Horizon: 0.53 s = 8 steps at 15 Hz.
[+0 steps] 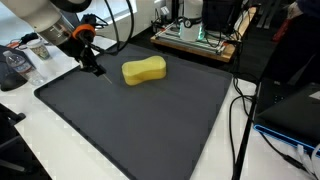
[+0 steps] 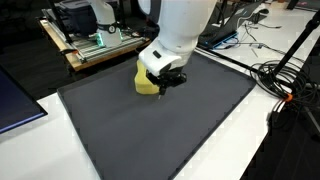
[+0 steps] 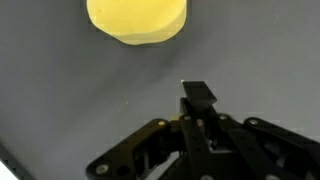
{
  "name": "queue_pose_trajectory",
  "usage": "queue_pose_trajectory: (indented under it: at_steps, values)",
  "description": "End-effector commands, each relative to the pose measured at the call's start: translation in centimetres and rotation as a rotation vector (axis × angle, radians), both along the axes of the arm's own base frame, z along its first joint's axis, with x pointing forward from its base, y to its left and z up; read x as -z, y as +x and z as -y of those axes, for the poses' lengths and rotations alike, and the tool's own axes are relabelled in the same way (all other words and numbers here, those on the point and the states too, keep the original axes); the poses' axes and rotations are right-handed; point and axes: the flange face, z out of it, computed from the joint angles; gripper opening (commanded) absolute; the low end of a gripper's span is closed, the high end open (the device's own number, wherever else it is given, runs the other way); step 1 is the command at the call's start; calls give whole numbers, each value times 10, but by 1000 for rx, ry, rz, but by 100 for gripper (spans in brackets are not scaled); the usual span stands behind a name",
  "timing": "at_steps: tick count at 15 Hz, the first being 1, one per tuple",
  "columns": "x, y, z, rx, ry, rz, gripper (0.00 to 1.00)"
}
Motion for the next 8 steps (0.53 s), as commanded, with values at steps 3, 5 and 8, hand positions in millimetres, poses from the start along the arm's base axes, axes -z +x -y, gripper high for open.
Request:
queue_pose_trajectory:
  at_steps: [3,5,8]
  values:
    - [7,-39,51,83,119,3,3]
    - [10,-52,70,134,137,3,3]
    - [12,-72,92,184,168,-5,3]
